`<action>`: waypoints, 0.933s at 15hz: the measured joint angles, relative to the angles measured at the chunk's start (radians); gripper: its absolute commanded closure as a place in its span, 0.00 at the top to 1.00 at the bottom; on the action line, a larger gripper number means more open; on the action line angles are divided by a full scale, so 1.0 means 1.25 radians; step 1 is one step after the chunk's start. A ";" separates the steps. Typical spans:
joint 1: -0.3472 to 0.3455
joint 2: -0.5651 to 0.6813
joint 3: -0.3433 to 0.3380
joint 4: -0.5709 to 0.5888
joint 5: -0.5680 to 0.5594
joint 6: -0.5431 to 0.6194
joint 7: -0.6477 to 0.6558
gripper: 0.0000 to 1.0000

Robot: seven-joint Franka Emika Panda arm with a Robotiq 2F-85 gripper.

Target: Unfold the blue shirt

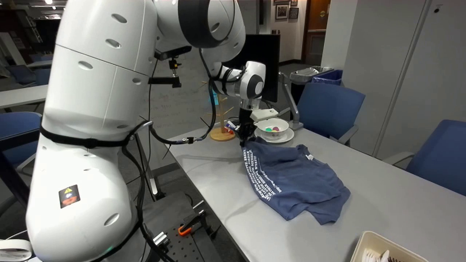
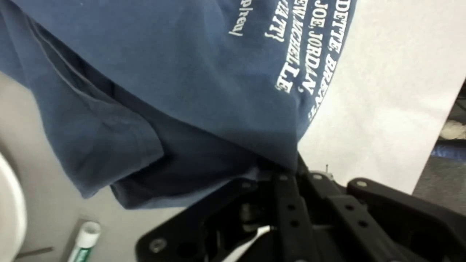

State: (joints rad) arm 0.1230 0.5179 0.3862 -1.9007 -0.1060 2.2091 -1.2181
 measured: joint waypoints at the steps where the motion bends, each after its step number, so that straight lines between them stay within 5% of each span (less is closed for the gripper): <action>1: 0.000 0.003 0.004 -0.008 0.008 -0.016 -0.033 0.28; 3: 0.000 0.014 0.004 -0.016 0.015 -0.065 -0.092 0.34; 11: 0.000 0.041 -0.035 0.013 0.015 -0.268 -0.164 0.96; 14: -0.001 0.036 -0.059 0.039 0.020 -0.271 -0.137 1.00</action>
State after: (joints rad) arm 0.1216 0.5633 0.3122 -1.8514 -0.0805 1.8705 -1.3888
